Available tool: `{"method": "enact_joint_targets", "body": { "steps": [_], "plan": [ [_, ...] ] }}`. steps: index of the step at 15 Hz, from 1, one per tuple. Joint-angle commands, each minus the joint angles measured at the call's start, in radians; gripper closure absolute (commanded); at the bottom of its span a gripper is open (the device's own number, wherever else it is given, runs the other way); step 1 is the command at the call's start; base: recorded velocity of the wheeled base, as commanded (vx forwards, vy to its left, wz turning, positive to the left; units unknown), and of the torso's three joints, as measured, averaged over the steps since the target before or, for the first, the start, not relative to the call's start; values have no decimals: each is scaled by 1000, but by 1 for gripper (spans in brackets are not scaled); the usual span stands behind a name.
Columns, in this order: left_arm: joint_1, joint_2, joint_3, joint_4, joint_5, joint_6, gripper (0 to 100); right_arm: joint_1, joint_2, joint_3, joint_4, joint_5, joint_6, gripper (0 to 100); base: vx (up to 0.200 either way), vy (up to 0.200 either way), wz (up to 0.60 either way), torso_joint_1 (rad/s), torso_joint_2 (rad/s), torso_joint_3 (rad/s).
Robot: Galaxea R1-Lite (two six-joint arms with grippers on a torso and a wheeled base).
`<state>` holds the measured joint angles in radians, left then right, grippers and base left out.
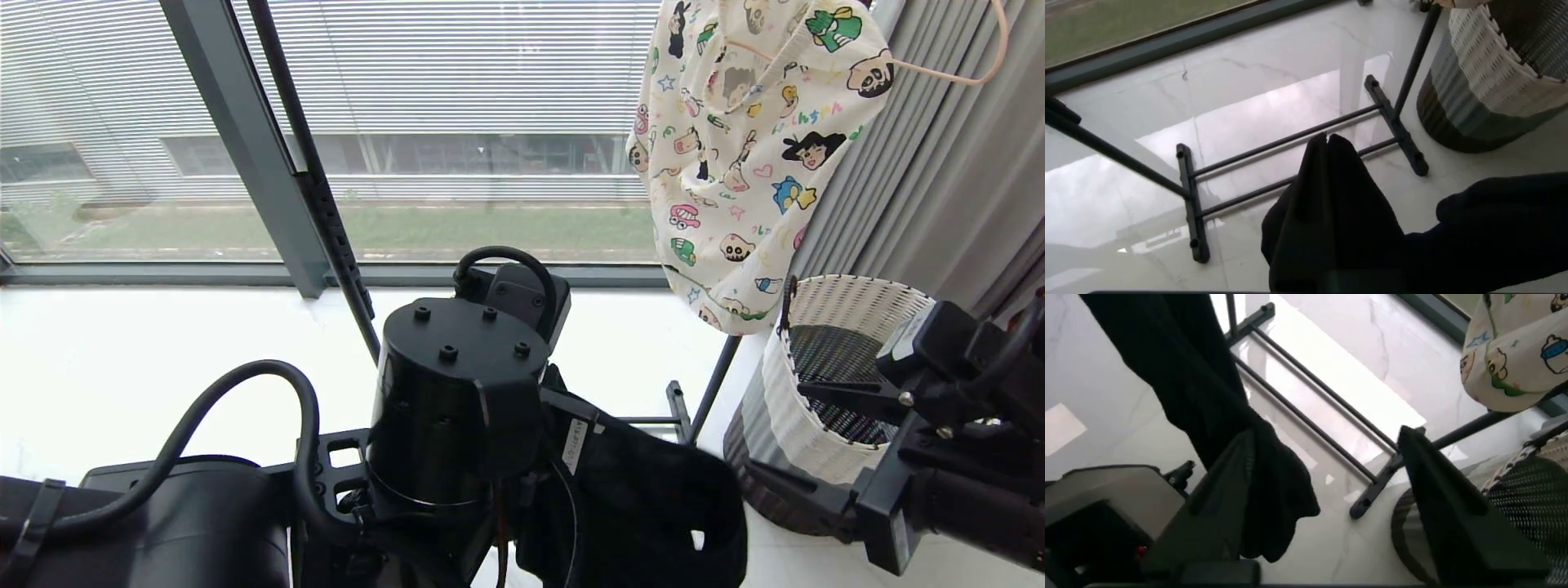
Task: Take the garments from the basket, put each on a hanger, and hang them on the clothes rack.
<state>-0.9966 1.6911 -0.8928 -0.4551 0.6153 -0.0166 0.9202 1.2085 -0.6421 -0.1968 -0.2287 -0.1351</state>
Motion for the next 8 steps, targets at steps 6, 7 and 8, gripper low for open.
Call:
{"method": "enact_joint_targets", "body": {
  "steps": [6, 7, 8],
  "plan": [
    [79, -90, 118, 1, -26, 188, 100, -193, -122, 1, 7, 89, 83, 0, 0, 0, 0, 0, 0, 0],
    [136, -148, 160, 1, -68, 236, 100, -350, -132, 1, 23, 89, 80, 0, 0, 0, 0, 0, 0, 0],
    [204, -215, 212, 3, -108, 262, 100, -478, -139, -1, 54, 92, 80, 0, 0, 0, 0, 0, 0, 0]
  ]
}}
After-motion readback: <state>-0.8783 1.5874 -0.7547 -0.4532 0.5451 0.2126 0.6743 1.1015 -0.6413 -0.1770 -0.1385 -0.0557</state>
